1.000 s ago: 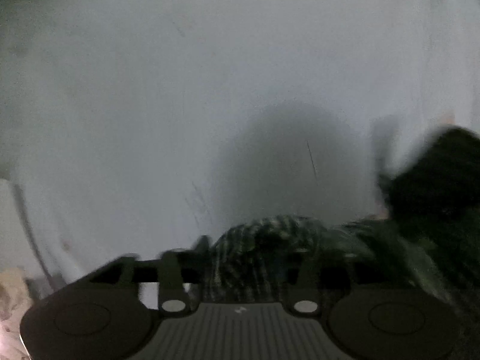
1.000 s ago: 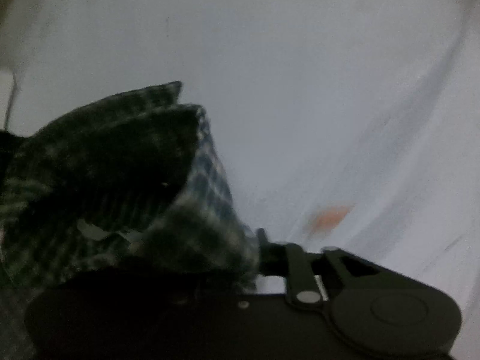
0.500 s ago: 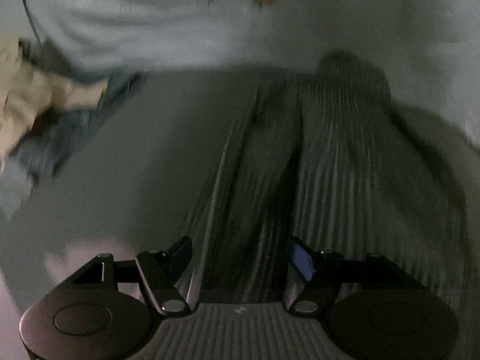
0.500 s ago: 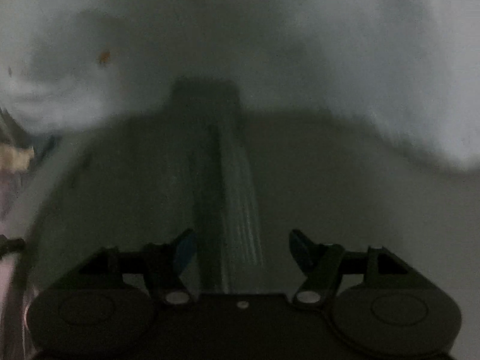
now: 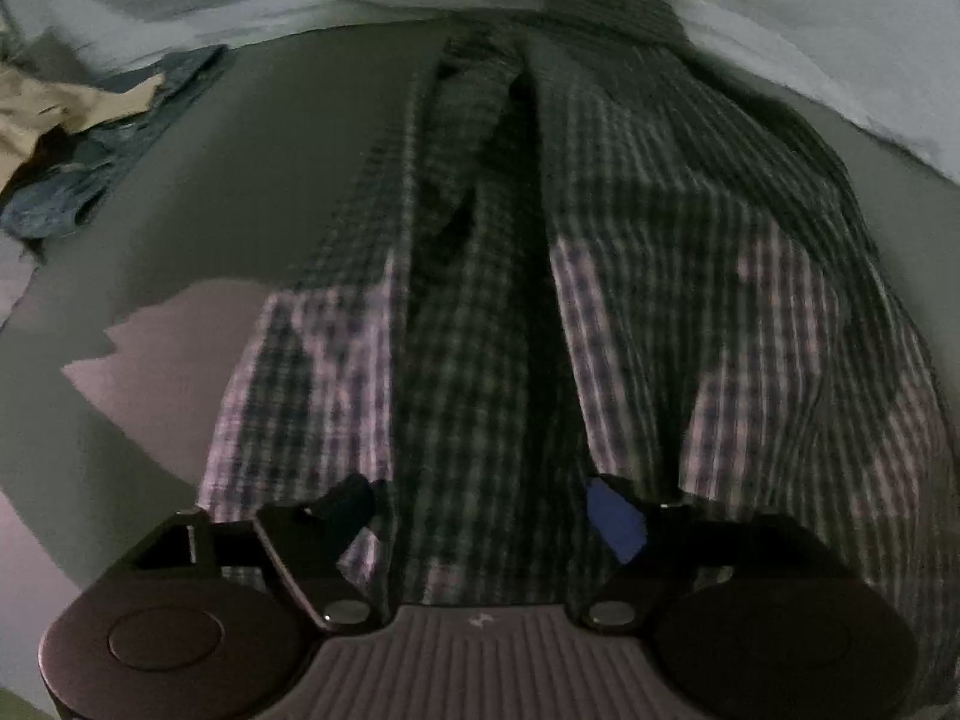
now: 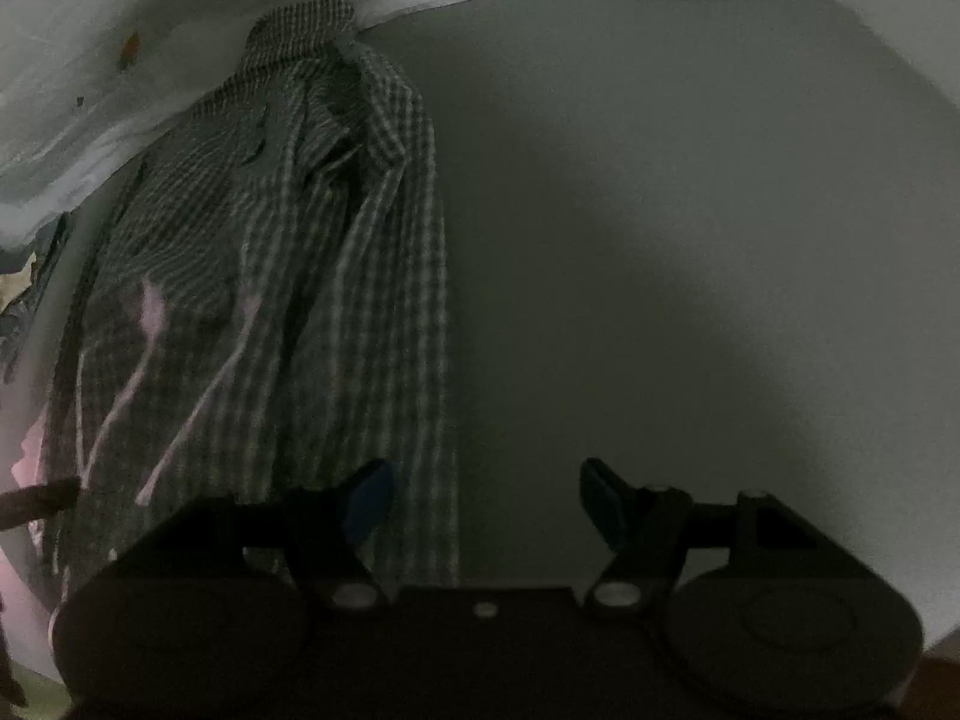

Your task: Fold clothes

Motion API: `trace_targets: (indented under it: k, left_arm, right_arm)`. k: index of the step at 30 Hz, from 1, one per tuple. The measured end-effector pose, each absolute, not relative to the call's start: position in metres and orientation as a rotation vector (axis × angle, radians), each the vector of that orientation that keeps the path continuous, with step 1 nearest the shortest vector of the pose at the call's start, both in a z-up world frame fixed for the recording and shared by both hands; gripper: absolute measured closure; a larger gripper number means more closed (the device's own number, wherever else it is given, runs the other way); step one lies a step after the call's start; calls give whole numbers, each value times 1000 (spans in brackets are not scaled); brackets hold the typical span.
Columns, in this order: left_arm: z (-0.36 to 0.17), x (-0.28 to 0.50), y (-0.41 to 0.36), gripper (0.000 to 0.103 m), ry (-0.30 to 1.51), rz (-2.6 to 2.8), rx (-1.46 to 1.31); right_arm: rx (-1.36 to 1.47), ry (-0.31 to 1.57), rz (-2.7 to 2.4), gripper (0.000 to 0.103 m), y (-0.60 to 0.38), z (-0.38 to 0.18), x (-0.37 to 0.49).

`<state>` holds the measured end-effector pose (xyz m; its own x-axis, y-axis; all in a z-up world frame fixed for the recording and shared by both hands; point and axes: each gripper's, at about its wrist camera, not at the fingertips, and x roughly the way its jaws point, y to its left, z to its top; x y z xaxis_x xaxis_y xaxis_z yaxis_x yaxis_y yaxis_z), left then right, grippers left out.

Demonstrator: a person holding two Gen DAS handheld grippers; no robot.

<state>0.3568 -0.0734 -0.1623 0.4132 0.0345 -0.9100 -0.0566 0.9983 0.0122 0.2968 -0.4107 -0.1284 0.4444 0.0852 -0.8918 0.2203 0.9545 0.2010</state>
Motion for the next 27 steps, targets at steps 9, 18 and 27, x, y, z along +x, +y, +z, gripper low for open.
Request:
trace_targets:
  k: [9,18,27]
  left_arm:
    - [-184,362,-85,13,1172,95,0]
    - [-186,368,-88,0,1199,249,-91]
    - [-180,378,-108,0,1202,360,-51]
  right_arm:
    - [344,1168,-115,37,-398,-144,270]
    - [309,1118,45,103,-427,-138,272]
    - [70,923,-101,103,-567,-78,312]
